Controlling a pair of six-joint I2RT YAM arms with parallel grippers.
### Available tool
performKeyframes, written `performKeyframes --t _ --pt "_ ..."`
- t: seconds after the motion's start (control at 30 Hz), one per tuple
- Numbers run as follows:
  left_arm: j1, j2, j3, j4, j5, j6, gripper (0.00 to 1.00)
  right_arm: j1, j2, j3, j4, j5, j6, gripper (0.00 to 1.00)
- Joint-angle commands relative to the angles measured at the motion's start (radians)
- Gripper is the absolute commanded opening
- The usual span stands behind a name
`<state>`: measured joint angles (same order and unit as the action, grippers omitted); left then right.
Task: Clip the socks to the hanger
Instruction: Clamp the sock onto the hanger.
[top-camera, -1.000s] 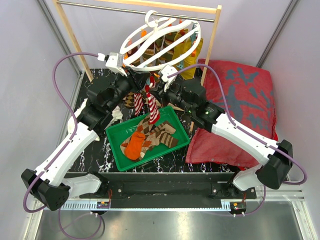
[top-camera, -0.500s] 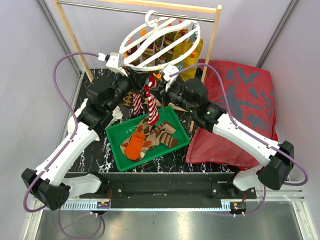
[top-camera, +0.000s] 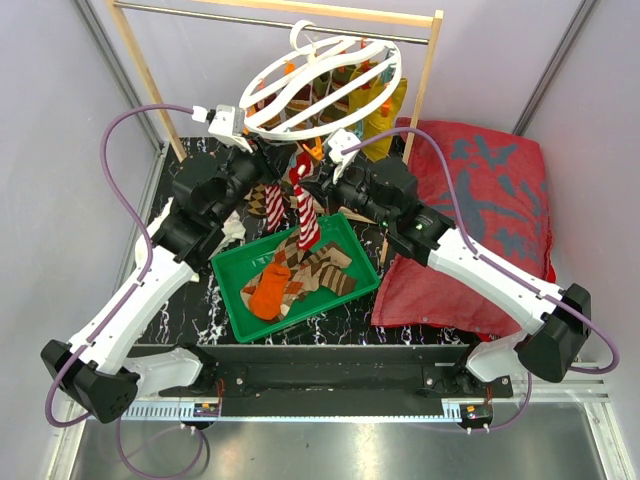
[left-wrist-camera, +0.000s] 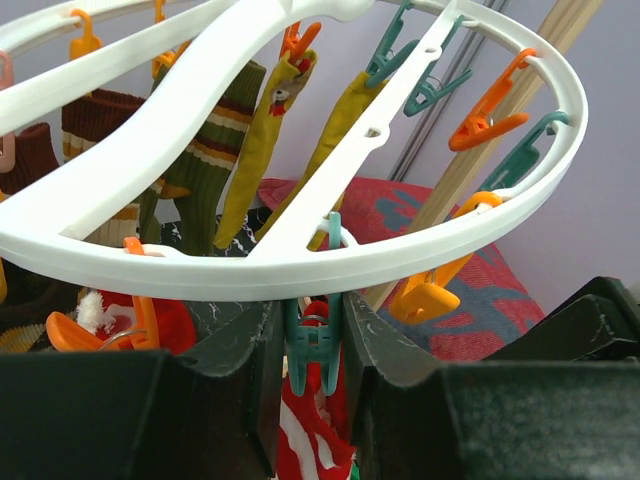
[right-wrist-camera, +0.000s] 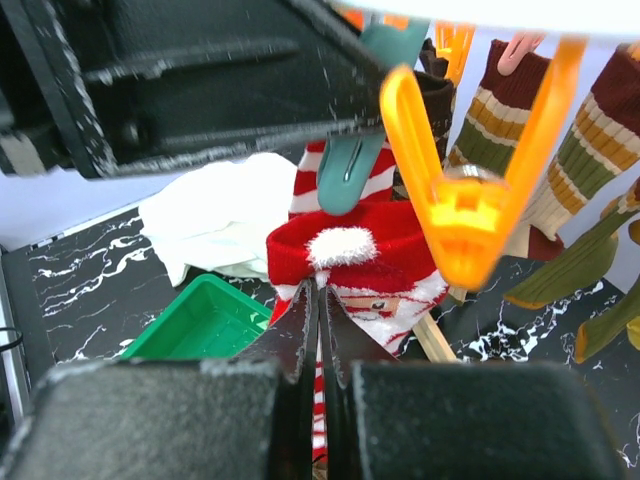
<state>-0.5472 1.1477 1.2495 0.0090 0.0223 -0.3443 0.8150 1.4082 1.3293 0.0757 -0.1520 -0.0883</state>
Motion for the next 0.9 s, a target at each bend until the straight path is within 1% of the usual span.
performKeyframes --t 0.0,0.3,0.87 --pt "-0.003 -0.025 0.028 0.048 -0.015 0.001 0.00 -0.013 -0.034 -0.012 0.013 -0.017 0.010 0.00" --pt "-0.003 -0.022 0.001 0.042 -0.018 0.018 0.00 -0.013 -0.060 -0.015 0.012 -0.017 0.010 0.00" --pt "-0.003 -0.008 -0.021 0.043 0.007 -0.001 0.00 -0.014 -0.022 0.044 0.024 -0.030 0.007 0.00"
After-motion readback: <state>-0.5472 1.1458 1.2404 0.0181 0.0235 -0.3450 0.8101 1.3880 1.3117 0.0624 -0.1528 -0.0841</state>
